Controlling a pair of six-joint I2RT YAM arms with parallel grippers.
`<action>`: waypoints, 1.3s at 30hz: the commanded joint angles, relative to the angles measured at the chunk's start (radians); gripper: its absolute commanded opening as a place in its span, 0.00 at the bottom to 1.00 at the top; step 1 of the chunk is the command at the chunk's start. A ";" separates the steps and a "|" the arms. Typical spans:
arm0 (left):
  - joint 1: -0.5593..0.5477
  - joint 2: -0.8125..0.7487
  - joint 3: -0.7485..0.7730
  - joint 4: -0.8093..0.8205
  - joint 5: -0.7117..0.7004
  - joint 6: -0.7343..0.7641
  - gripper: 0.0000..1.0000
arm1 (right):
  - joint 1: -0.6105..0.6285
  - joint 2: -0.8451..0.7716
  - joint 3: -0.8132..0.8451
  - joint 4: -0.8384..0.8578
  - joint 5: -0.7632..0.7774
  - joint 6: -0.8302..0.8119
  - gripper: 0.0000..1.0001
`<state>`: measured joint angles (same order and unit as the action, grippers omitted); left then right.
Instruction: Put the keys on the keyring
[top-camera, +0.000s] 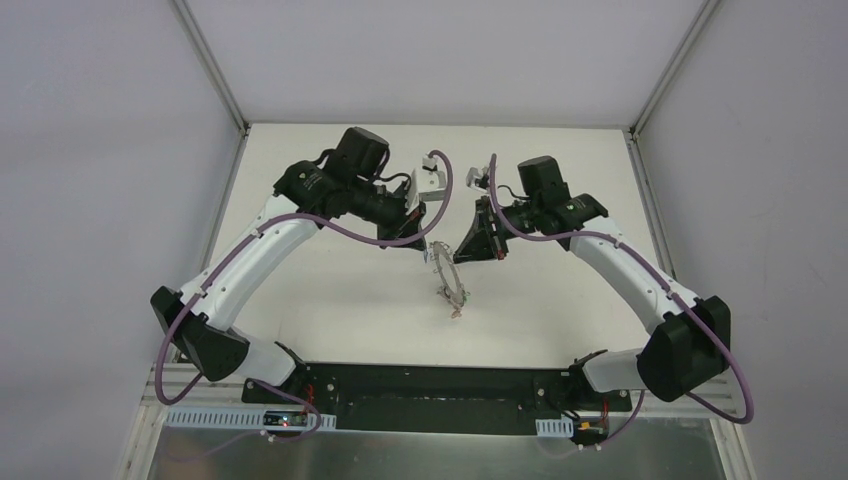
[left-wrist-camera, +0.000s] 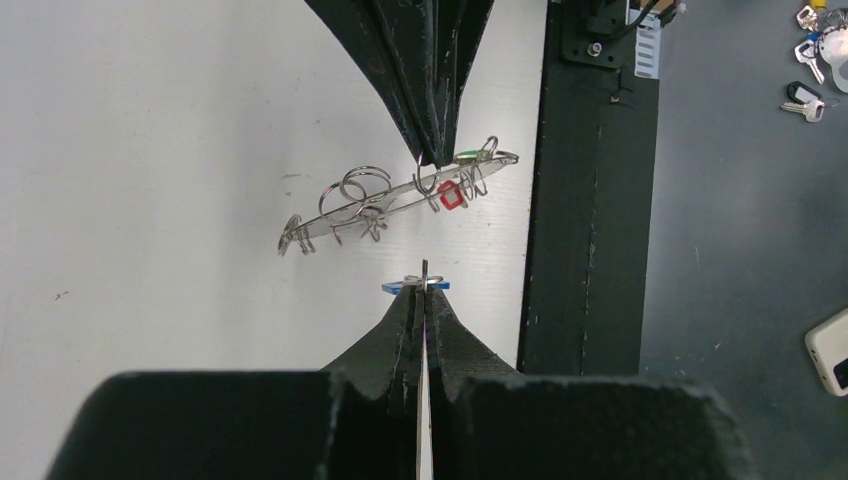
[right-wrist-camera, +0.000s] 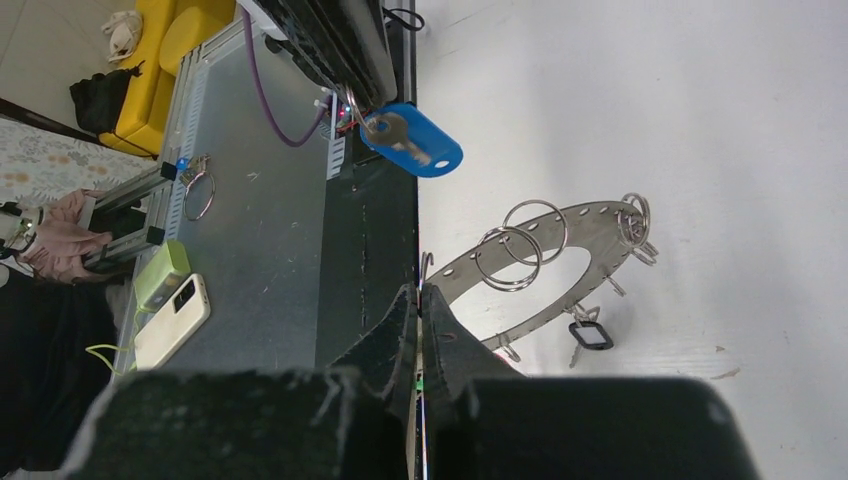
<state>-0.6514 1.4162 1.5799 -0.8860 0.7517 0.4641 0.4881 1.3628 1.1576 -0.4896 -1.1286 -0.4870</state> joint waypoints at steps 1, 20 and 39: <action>-0.030 0.022 0.038 -0.021 0.056 0.036 0.00 | 0.006 -0.044 0.010 0.073 -0.100 0.010 0.00; -0.085 -0.042 -0.090 0.147 -0.084 -0.076 0.00 | 0.005 -0.134 -0.114 0.269 -0.168 0.060 0.00; -0.139 -0.047 -0.112 0.168 -0.030 -0.029 0.00 | 0.006 -0.115 -0.193 0.538 -0.257 0.377 0.00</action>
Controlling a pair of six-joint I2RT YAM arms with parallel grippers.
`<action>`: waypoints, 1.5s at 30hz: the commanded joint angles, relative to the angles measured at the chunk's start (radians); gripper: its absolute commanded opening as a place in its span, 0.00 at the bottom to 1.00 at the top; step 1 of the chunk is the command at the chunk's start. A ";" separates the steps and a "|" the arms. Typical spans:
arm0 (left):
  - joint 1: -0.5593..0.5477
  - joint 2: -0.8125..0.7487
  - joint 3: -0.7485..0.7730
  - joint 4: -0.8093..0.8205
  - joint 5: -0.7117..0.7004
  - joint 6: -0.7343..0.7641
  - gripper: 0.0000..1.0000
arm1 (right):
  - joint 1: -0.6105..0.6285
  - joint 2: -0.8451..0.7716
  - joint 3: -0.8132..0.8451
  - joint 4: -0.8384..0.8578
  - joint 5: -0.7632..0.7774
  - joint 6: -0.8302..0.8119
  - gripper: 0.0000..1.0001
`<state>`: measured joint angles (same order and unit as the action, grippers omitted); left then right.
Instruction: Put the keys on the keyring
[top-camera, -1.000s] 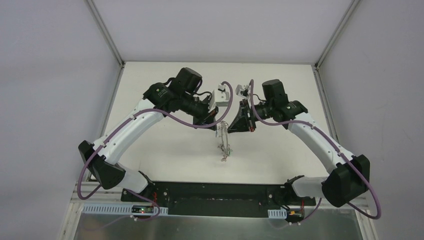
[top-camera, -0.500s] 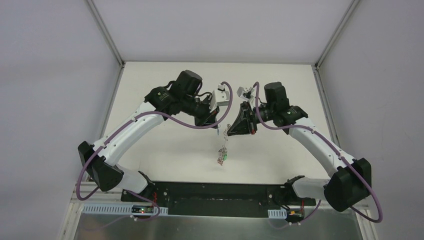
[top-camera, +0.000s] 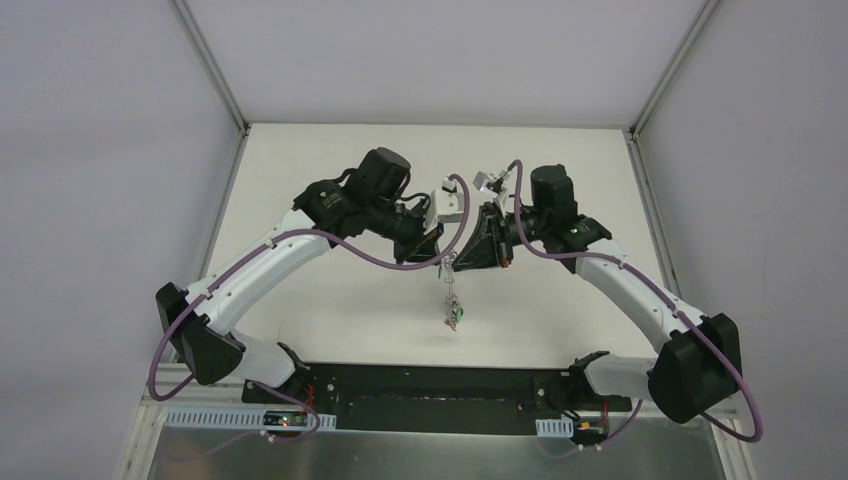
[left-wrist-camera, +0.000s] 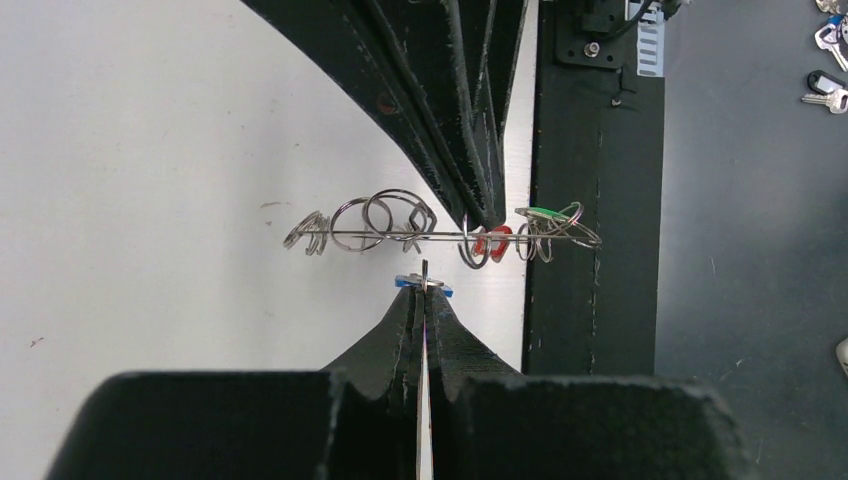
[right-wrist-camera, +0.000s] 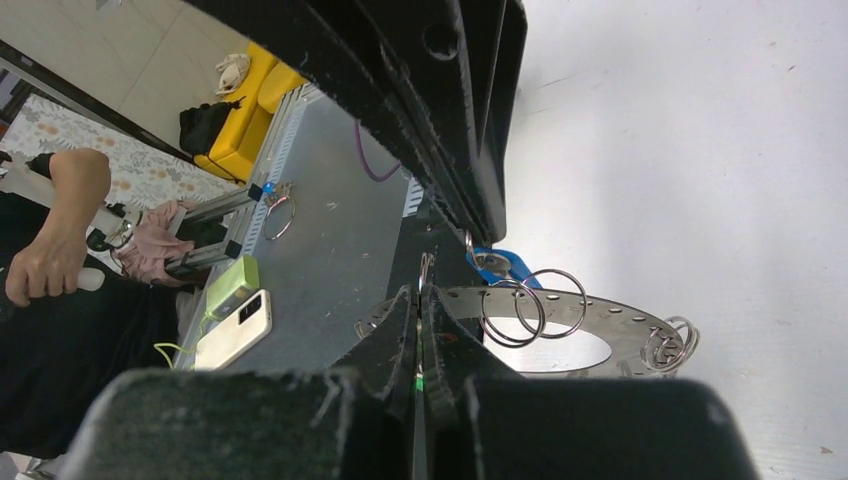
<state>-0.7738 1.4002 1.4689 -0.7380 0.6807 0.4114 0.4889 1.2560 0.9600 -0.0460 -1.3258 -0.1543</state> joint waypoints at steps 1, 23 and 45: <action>-0.020 -0.030 0.000 0.020 0.042 0.022 0.00 | 0.006 -0.007 0.003 0.097 -0.059 0.046 0.00; -0.030 -0.042 -0.024 0.021 0.097 0.052 0.00 | 0.007 0.017 -0.047 0.213 -0.092 0.124 0.00; -0.032 -0.044 -0.030 0.024 0.123 0.056 0.00 | 0.018 0.031 -0.060 0.223 -0.097 0.115 0.00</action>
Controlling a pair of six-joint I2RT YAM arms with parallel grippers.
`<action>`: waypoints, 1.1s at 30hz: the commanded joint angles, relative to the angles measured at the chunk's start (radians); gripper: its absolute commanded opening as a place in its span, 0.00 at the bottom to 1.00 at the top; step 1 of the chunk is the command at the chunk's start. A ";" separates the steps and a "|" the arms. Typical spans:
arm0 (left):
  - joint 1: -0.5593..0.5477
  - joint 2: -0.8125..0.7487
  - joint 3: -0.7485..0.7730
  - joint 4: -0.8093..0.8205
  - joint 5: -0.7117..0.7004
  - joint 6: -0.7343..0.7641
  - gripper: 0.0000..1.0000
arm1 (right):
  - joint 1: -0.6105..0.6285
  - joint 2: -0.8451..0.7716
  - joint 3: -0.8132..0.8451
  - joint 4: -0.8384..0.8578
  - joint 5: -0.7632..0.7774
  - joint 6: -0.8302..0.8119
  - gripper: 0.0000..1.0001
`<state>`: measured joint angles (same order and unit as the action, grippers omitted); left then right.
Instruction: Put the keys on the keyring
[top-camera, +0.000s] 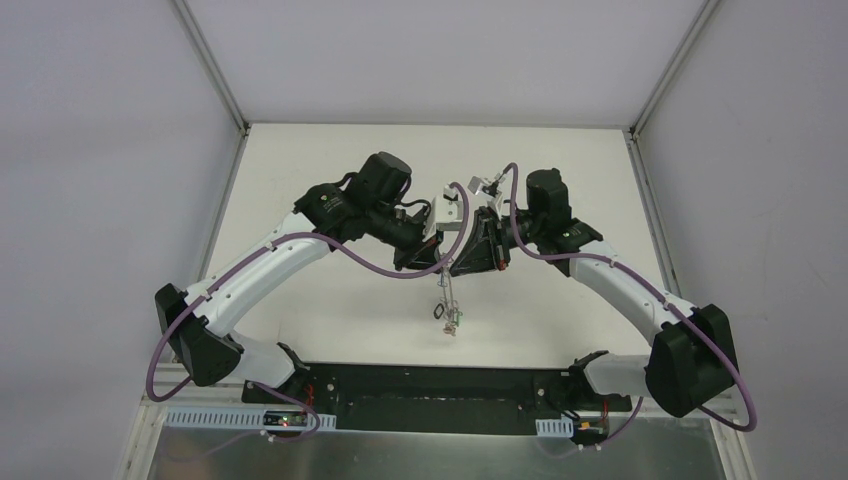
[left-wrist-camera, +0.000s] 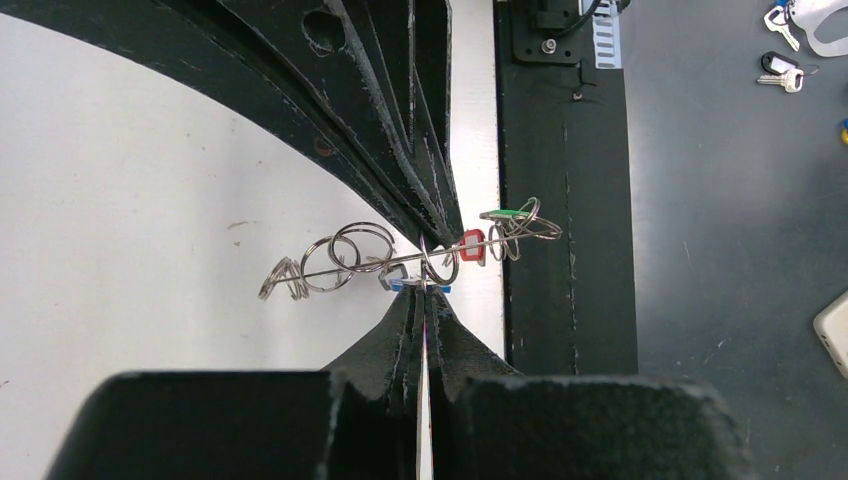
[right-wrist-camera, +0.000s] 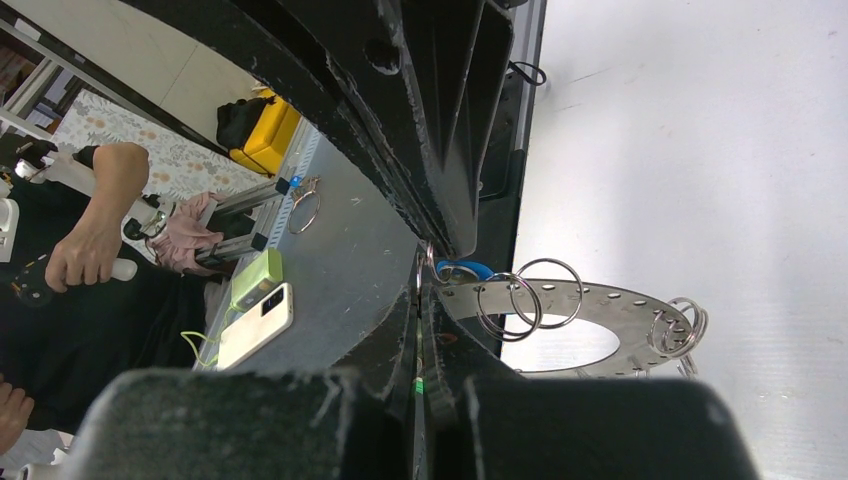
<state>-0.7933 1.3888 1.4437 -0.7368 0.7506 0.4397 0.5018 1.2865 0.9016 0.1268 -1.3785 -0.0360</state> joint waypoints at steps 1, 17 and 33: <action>-0.012 -0.033 -0.006 0.022 0.053 0.027 0.00 | 0.005 0.000 -0.001 0.050 -0.044 -0.004 0.00; -0.012 -0.045 -0.012 0.020 0.047 0.031 0.00 | -0.002 -0.001 -0.004 0.048 -0.036 -0.008 0.00; -0.012 -0.030 -0.007 0.035 0.036 -0.006 0.00 | 0.001 -0.004 -0.003 0.000 -0.016 -0.049 0.00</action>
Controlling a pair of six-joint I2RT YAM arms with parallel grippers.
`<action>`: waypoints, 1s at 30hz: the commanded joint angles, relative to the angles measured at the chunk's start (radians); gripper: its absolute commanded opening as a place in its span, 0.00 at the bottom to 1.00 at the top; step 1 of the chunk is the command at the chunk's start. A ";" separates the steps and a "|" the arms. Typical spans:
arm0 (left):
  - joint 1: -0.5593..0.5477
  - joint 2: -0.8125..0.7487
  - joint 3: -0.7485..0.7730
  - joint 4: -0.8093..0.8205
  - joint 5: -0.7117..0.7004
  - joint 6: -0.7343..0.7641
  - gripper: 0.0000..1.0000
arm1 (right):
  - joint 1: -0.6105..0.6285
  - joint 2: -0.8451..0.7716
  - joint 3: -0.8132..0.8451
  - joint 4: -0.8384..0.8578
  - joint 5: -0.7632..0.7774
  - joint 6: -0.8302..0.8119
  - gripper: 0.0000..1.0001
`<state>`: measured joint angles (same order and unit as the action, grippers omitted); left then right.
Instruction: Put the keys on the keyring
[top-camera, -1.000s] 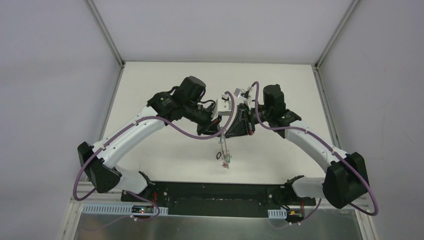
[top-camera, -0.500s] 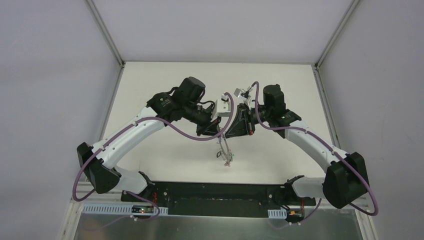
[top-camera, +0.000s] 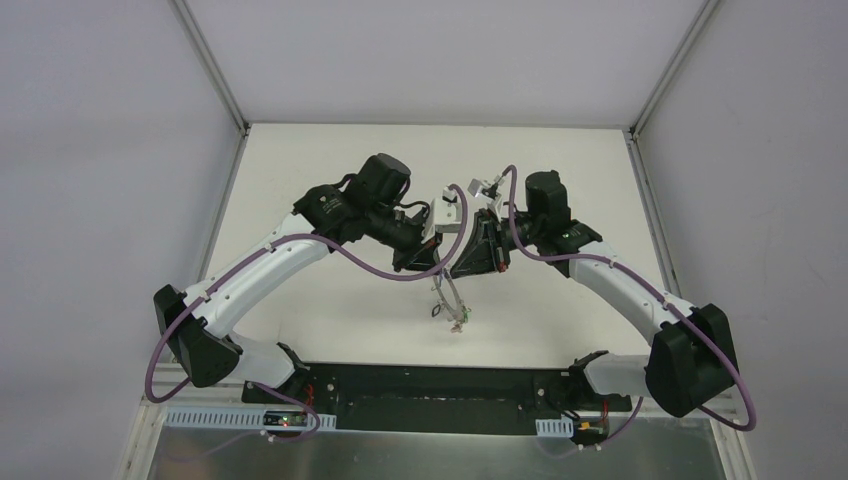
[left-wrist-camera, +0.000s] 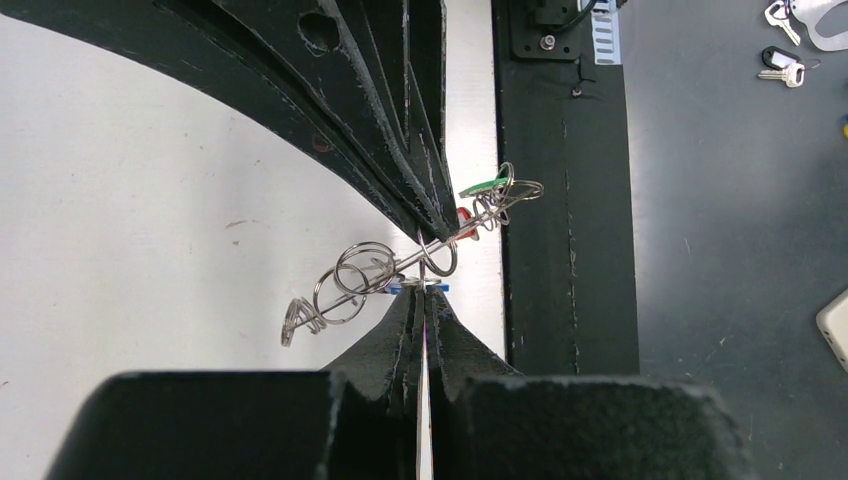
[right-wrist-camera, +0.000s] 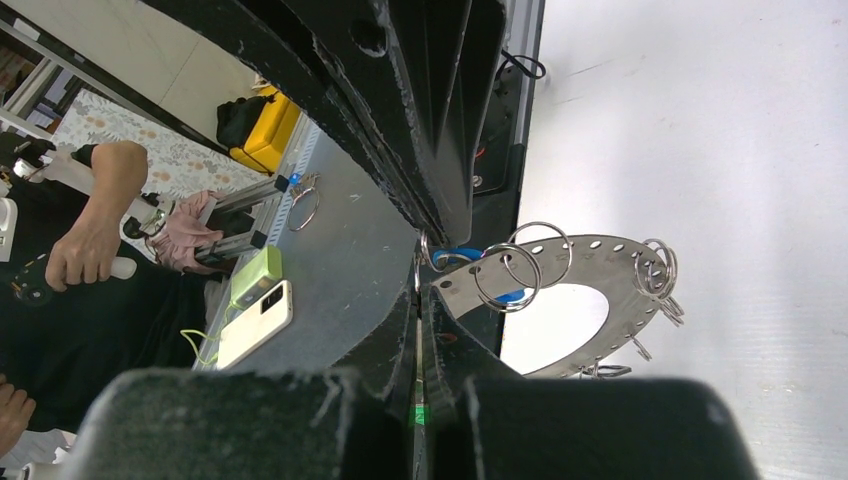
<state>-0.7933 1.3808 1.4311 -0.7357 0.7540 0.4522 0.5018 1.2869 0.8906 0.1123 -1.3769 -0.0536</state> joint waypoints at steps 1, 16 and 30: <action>-0.012 -0.023 0.004 0.038 0.027 -0.024 0.00 | 0.001 -0.004 0.010 0.013 -0.016 -0.032 0.00; -0.014 -0.015 0.001 0.044 0.038 -0.057 0.00 | 0.014 0.011 0.019 0.008 -0.021 -0.033 0.00; -0.015 -0.006 -0.008 0.035 0.042 -0.044 0.00 | -0.011 -0.009 0.024 0.006 -0.054 -0.044 0.00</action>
<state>-0.7933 1.3808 1.4303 -0.7105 0.7513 0.3935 0.5079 1.3045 0.8906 0.0994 -1.3788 -0.0719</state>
